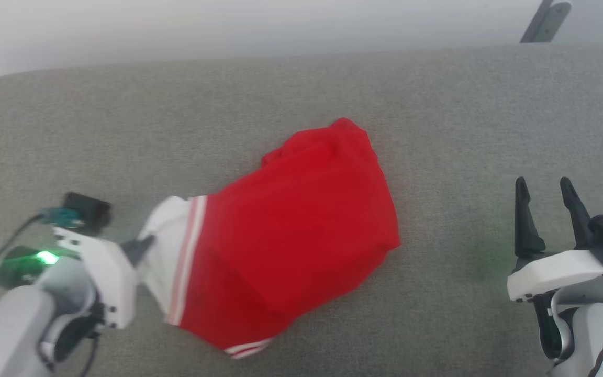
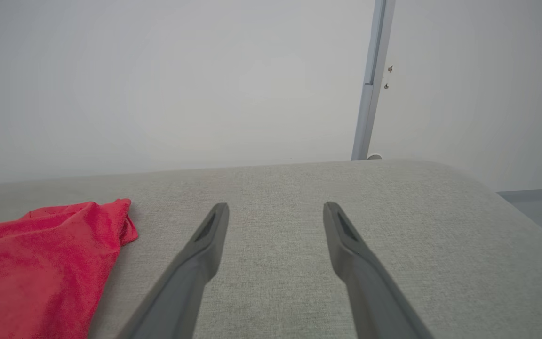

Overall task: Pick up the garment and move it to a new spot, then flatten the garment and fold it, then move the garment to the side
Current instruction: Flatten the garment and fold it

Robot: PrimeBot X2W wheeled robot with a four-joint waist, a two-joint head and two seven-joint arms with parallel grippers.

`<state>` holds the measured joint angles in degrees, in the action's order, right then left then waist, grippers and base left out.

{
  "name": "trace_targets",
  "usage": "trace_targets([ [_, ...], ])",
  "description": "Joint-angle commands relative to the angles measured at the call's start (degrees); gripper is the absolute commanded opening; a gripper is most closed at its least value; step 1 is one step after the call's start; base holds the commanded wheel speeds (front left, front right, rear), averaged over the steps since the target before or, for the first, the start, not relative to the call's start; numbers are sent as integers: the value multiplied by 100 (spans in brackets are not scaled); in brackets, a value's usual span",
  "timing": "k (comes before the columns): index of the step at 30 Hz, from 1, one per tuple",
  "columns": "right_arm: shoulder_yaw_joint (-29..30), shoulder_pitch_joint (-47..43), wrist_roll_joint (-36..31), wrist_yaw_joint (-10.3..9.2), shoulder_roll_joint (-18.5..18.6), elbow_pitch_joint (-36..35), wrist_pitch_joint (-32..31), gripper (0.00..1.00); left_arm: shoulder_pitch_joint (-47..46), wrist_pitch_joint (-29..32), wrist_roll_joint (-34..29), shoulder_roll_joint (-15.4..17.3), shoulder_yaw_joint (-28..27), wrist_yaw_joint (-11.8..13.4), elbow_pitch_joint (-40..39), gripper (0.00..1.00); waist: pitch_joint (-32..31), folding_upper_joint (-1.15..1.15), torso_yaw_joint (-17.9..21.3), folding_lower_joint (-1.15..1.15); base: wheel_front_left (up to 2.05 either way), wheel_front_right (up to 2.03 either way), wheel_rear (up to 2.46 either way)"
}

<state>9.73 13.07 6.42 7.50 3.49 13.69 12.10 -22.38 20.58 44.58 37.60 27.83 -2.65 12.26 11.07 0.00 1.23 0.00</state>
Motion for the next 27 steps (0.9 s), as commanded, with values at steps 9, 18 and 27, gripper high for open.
trace_targets([
  [9, -43, -37, -55, -2, -30, 115, 55, 100, 428, -199, 160, 526, -514, 446, 172, 0, -165, 0, -161, 0, 0, 0, 0],
  [18, -168, -90, 13, -2, -46, 247, 79, 100, 635, -385, 376, 339, -511, 311, 841, 24, -278, 0, -70, 0, 0, 0, 0],
  [27, -462, -215, 125, -2, 23, 293, -25, 100, 591, -776, 350, 247, -566, 179, 983, 100, -512, 0, -155, 0, 0, 0, 0],
])
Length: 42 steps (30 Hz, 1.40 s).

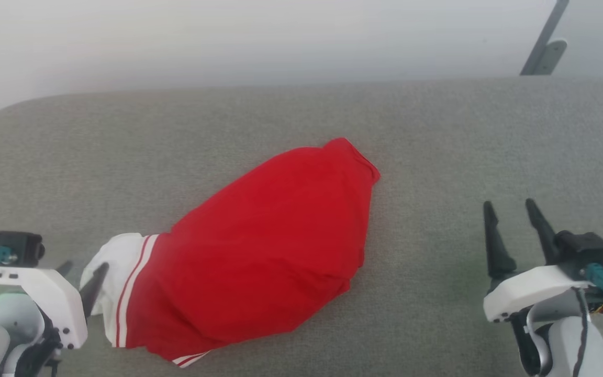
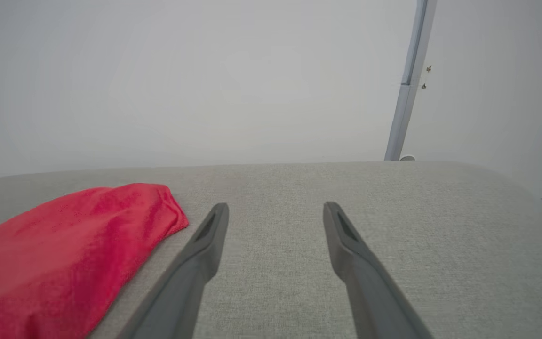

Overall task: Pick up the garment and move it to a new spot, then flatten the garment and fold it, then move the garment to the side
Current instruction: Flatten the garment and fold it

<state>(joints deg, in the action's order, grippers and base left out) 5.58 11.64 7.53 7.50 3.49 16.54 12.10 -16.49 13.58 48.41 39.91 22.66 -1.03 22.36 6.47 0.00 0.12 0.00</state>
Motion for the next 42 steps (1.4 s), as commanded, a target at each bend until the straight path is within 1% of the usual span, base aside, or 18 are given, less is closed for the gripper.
trace_targets([
  [1, -107, -81, 39, -2, 52, 10, -62, 100, 15, -147, -56, 23, -63, 28, -75, 100, -84, 0, -78, 0, 0, 0, 0],
  [4, -337, -109, 139, -2, 108, -2, -188, 100, 111, -445, -138, 43, -149, 89, -261, 100, -178, 0, -193, 0, 0, 0, 0],
  [6, -550, -140, 238, -2, 175, -7, -308, 100, 166, -722, -141, 26, -232, 163, -430, 100, -231, 0, -293, 0, 0, 0, 0],
  [9, -873, -167, 378, -2, 286, -17, -517, 100, 311, -1182, -282, 4, -333, 296, -721, 100, -304, 0, -458, 0, 0, 0, 0],
  [11, -1093, -181, 513, -2, 355, -40, -678, 100, 436, -1503, -411, -6, -366, 338, -943, 100, -341, 0, -585, 0, 0, 0, 0],
  [17, -1835, -200, 957, -2, 631, -159, -1263, 100, 879, -2383, -554, -161, -625, 709, -1356, 100, -403, 0, -962, 0, 0, 0, 0],
  [19, -2073, -201, 1148, -2, 743, -235, -1524, 100, 1033, -2571, -564, -231, -702, 788, -1440, 100, -405, 0, -1083, 0, 0, 0, 0],
  [22, -2371, -209, 1470, -2, 921, -386, -1966, 100, 1242, -2759, -610, -372, -814, 828, -1532, 100, -389, 0, -1256, 0, 0, 0, 0],
  [23, -2371, -209, 1470, -2, 921, -386, -1966, 100, 1242, -2759, -610, -372, -814, 828, -1532, 100, -389, 0, -1256, 0, 0, 0, 0],
  [24, -2506, -208, 1637, -2, 1048, -491, -2256, 100, 1323, -2839, -718, -472, -903, 831, -1625, 100, -366, 0, -1366, 0, 0, 0, 0],
  [27, -2602, -173, 1761, -2, 1201, -574, -2635, 100, 1489, -2883, -947, -719, -1107, 882, -1752, 100, -327, 0, -1516, 0, 0, 0, 0],
  [30, -2697, -92, 1663, -1, 1305, -500, -2963, 100, 1587, -2878, -1249, -1098, -1451, 761, -1945, 100, -284, 0, -1658, 0, 0, 0, 0],
  [32, -2699, -28, 1630, -2, 1292, -371, -3077, 100, 1636, -2880, -1415, -1359, -1693, 651, -1983, 100, -253, 0, -1726, 0, 0, 0, 0],
  [37, -2998, 313, 1276, -1, 1295, 160, -3199, 100, 1679, -2882, -1879, -1997, -2236, 208, -1900, 100, -186, 0, -1859, 0, 0, 0, 0],
  [38, -3062, 384, 1261, -5, 1273, 288, -3216, 42, 1678, -2882, -1974, -2079, -2317, 121, -1860, 100, -181, 0, -1873, 0, 0, 0, 0],
  [39, -3133, 455, 1212, -4, 1272, 396, -3223, 0, 1654, -2882, -2015, -2192, -2395, 32, -1821, 100, -175, 0, -1897, 0, 0, 0, 0],
  [40, -3232, 512, 1193, -4, 1274, 509, -3236, 0, 1619, -2882, -2103, -2289, -2479, -56, -1788, 100, -175, 0, -1913, 0, 0, 0, 0],
  [42, -3239, 614, 1243, -4, 1235, 641, -3150, 0, 1574, -2883, -2258, -2440, -2650, -202, -1747, 100, -174, 0, -1928, 0, 0, 0, 0],
])
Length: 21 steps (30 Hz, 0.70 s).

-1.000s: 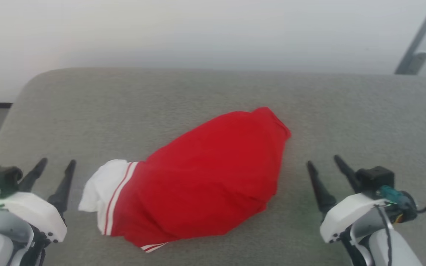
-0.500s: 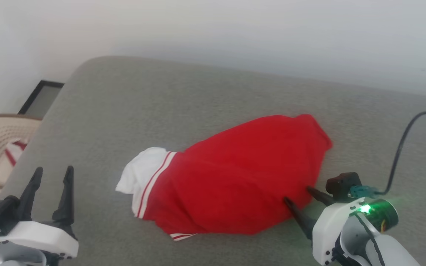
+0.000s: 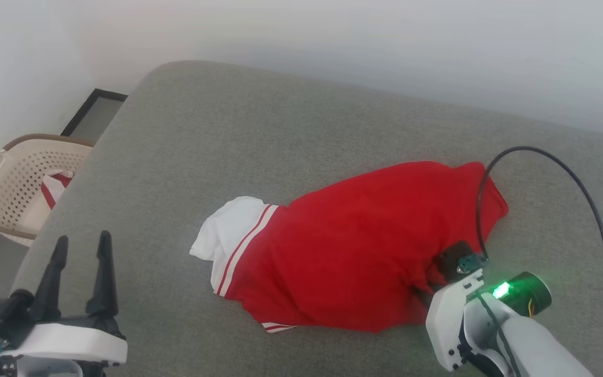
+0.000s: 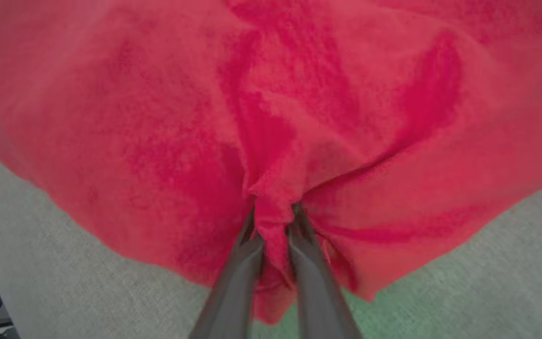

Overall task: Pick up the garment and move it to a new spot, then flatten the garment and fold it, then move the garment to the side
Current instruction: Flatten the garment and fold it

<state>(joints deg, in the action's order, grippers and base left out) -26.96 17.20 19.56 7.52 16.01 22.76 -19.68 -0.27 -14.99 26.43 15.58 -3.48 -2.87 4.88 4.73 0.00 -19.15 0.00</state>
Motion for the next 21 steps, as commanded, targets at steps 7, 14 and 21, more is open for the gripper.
trace_targets([
  [7, 143, 229, 70, -8, 140, 132, 154, 0, -53, -26, -381, -392, -514, -347, 99, 100, -5, 0, 70, 0, 0, 0, 0],
  [14, 684, 56, 38, -8, 529, -133, 30, 0, -32, -26, -535, -540, -704, -447, 101, 100, -18, 0, 238, 0, 0, 0, 0],
  [21, 1384, -395, -74, -8, 908, -553, -183, 0, 114, -26, -549, -545, -711, -458, 30, 100, -89, 0, 398, 0, 0, 0, 0],
])
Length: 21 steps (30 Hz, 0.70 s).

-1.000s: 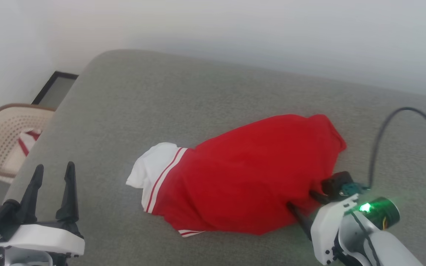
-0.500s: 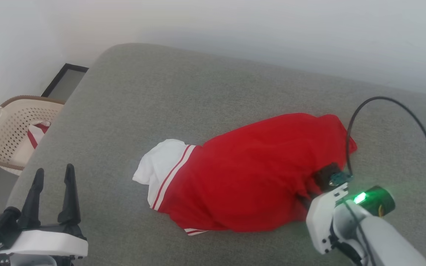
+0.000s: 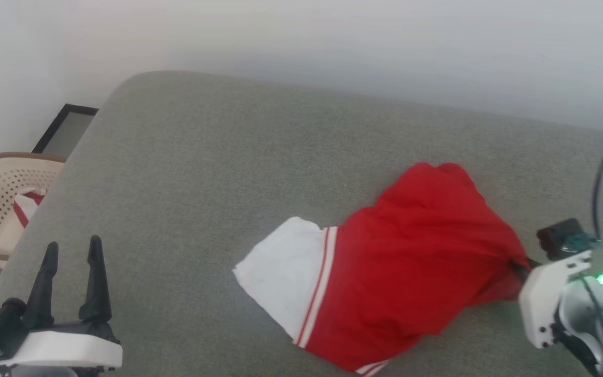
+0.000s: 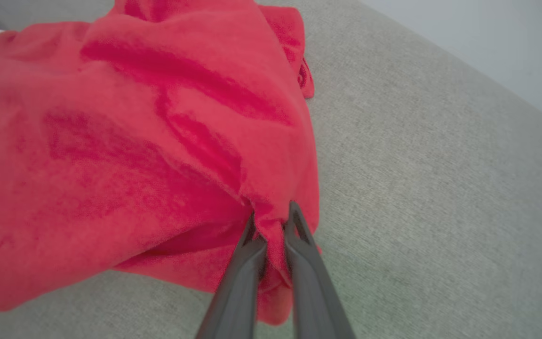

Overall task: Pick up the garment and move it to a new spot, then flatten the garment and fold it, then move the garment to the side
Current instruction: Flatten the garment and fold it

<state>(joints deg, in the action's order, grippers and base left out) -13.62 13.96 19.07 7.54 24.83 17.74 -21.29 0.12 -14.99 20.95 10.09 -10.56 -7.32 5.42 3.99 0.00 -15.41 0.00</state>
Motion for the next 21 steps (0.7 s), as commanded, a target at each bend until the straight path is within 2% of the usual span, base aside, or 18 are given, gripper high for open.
trace_targets([
  [1, 142, -137, -30, -10, 69, -119, -65, 0, 91, -26, 19, 14, -4, -13, -38, 100, -20, 0, 43, 0, 0, 0, 0],
  [7, 550, -437, -49, -10, 215, -457, -278, 0, 162, -26, 69, 43, 20, -14, -89, 100, -30, 0, 100, 0, 0, 0, 0],
  [12, 728, -475, 52, -9, 71, -849, -277, 0, 202, -26, 45, 29, 0, -15, -103, 100, -37, 0, 115, 0, 0, 0, 0],
  [16, 483, -250, 154, -9, -56, -1261, -245, 0, 216, -26, 27, 26, 46, -15, -107, 100, -51, 0, 77, 0, 0, 0, 0],
  [21, -121, 201, 241, -9, -296, -1606, -247, 0, 133, -26, 17, 18, 95, -16, -118, 100, -30, 0, 9, 0, 0, 0, 0],
])
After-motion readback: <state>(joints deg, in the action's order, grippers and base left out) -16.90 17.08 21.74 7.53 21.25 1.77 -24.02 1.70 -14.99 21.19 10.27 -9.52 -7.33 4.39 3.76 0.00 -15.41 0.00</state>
